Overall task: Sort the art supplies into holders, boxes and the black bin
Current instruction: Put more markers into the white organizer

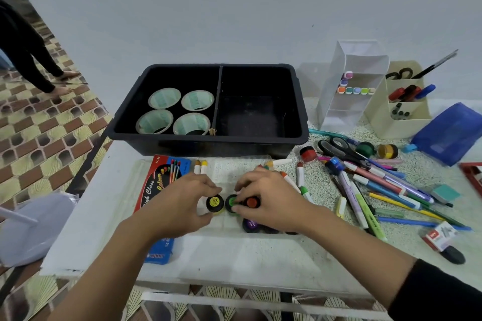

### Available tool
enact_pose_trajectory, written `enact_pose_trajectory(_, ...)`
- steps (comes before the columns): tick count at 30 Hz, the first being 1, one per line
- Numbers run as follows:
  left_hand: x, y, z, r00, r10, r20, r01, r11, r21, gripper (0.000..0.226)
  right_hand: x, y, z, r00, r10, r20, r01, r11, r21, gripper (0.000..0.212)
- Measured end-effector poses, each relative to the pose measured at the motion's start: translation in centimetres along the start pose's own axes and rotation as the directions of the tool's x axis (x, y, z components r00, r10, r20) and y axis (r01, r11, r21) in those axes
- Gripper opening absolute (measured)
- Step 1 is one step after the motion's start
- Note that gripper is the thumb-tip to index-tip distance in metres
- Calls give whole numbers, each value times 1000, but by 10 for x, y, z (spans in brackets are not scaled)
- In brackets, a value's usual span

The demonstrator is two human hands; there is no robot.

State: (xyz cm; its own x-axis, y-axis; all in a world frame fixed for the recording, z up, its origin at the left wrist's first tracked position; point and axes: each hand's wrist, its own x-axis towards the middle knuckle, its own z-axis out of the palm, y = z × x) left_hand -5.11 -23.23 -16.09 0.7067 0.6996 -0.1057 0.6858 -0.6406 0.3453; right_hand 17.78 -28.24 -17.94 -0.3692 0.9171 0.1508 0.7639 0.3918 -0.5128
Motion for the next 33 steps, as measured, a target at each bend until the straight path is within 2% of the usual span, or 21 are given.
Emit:
enact_pose_trajectory(2,6,13,-6,1000,4,-16,-4,1000,-7,53,-11,7,-8,991,23,-132,-5,991,133,16)
enact_pose_trajectory(4,18,32,-9,996,51,-72,-56,996,-63,50,-26,18,-20,939,100,-329,-39,981,189,17)
enact_pose_trajectory(7,50,72,-1,977,151,-149,-174,972,-159,52,-51,42,-44,816,183,-548,-116,981,156,19)
enact_pose_trajectory(9,76,99,11,969,185,-166,-212,964,-161,53,-67,65,-58,759,240,-606,-243,967,78,20)
enact_pose_trajectory(10,89,111,18,968,193,-159,-219,962,-164,54,-74,77,-63,750,262,-608,-312,950,25,23)
enact_pose_trajectory(12,114,132,31,979,174,-109,-189,971,-146,61,-83,95,-70,782,275,-559,-389,917,-93,33)
enact_pose_trajectory(14,134,150,38,997,76,-33,-78,995,-68,70,-91,107,-73,836,295,-463,-402,903,-150,45)
enact_pose_trajectory(16,146,159,44,999,-39,-12,38,998,-39,69,-95,113,-73,859,341,-382,-429,887,-171,53)
enact_pose_trajectory(18,155,161,53,996,-79,-44,77,996,-39,65,-98,117,-69,859,376,-349,-457,869,-190,51)
enact_pose_trajectory(22,164,156,67,986,-120,-117,115,992,-51,60,-99,126,-60,864,324,-385,-433,868,-241,39)
enact_pose_trajectory(25,167,159,70,983,-116,-145,110,993,-46,51,-98,126,-62,862,318,-395,-423,881,-214,38)
enact_pose_trajectory(28,169,159,71,982,-41,-184,26,996,-82,36,-96,124,-62,865,315,-390,-410,893,-188,41)
enact_pose_trajectory(33,166,154,65,965,57,-255,-85,991,-101,27,-92,123,-65,860,307,-407,-408,893,-189,34)
